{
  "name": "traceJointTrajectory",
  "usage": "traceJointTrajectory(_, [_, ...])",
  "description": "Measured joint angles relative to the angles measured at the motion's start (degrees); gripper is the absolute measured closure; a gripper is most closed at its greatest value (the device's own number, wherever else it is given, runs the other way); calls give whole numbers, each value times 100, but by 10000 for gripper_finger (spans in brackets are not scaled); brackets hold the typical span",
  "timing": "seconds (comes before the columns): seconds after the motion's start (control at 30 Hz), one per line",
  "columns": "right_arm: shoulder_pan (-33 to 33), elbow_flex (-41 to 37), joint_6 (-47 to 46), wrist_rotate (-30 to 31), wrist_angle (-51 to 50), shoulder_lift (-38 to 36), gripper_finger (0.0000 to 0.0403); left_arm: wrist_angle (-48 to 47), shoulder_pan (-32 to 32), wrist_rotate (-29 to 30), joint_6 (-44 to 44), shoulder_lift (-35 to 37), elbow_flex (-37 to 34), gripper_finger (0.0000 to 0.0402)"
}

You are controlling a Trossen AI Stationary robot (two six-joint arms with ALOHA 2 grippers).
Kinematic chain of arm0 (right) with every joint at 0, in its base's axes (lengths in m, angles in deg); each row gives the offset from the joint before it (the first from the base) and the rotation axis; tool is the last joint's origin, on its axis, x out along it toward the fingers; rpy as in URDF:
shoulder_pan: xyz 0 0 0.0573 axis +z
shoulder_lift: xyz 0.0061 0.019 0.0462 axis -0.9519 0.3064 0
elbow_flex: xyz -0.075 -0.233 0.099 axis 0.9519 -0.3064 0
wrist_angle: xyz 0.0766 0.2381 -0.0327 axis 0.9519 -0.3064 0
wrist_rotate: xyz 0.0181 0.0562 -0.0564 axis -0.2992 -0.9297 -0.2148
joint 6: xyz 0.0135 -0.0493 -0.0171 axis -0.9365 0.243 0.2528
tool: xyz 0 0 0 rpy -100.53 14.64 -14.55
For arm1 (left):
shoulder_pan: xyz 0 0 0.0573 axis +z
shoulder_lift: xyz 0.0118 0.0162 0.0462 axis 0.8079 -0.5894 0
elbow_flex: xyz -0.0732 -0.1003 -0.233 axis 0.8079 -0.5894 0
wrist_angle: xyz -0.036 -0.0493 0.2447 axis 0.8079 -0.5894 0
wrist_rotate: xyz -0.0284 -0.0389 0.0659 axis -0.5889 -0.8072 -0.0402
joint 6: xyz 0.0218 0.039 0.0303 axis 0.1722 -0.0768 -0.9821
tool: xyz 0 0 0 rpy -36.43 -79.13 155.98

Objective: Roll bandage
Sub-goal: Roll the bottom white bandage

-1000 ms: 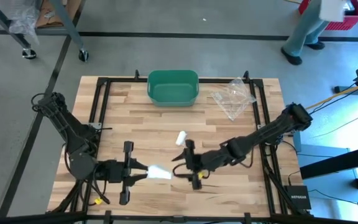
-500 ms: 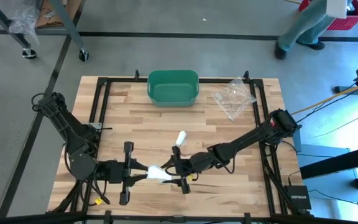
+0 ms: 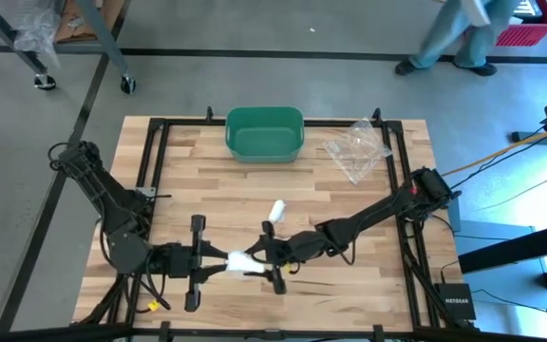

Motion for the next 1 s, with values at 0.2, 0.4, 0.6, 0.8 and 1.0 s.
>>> traceJointTrajectory(0.2, [5,0,392,469,189,2,264,-2,0,0,-13,0,0,361])
traceJointTrajectory(0.4, [80,0,939,804,-547,-190,391,45,-148,0,-58,3,0,361])
traceJointTrajectory(0.6, [381,7,1287,1311,-1218,-566,394,690,-493,254,-804,68,2,361])
traceJointTrajectory(0.8, [949,204,1449,1535,-1405,-577,391,1392,-383,1341,-2102,68,2,361])
traceJointTrajectory(1.0, [1534,715,2146,2166,-1508,-584,396,1415,-127,1657,-2670,68,-2,361])
